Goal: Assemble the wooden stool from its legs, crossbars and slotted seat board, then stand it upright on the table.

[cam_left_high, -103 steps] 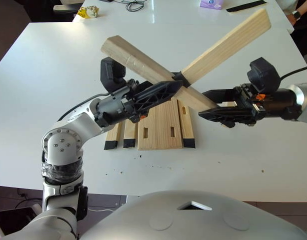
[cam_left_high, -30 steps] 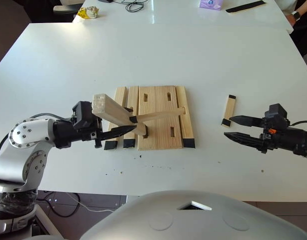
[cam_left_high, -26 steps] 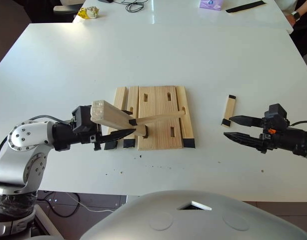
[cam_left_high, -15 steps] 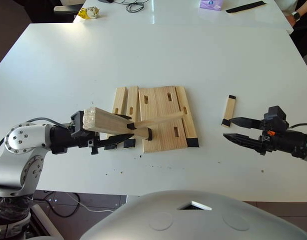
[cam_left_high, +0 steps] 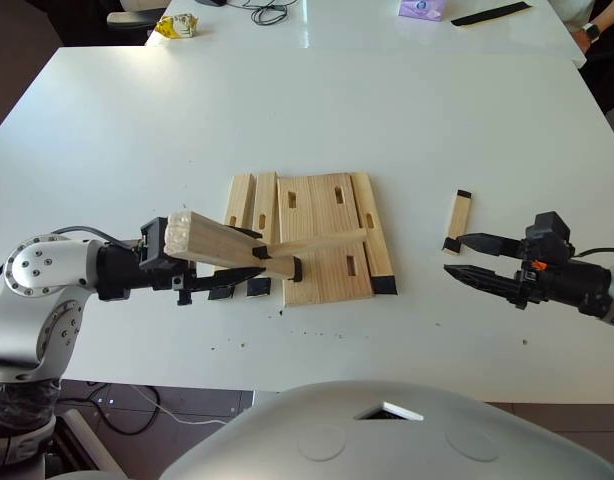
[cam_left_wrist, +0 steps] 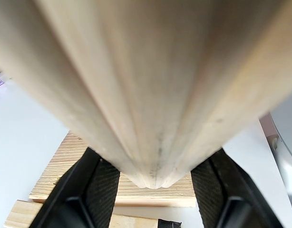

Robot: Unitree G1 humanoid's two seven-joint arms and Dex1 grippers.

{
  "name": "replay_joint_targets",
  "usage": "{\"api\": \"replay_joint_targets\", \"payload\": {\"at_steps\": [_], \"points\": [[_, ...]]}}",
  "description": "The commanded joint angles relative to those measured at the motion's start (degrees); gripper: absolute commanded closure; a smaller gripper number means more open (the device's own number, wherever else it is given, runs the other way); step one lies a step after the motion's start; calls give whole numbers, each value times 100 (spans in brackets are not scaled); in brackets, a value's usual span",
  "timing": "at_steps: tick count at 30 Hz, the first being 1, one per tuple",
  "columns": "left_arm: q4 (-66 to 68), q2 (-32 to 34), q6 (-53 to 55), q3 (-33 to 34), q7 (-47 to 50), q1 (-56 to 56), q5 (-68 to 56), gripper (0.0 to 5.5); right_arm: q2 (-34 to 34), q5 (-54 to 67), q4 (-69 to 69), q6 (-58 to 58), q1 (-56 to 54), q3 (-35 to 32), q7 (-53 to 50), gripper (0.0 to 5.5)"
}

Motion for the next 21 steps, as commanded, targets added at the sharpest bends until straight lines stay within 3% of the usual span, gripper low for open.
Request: {"api": "replay_joint_targets", "payload": {"at_steps": [1, 21], "points": [[-8, 308, 323, -26, -188, 1, -4, 342, 54, 27, -96, -27, 4, -37, -69, 209], [-8, 621, 149, -139, -630, -34, 201, 342, 195, 2, -139, -37, -40, 31, -185, 209]]}}
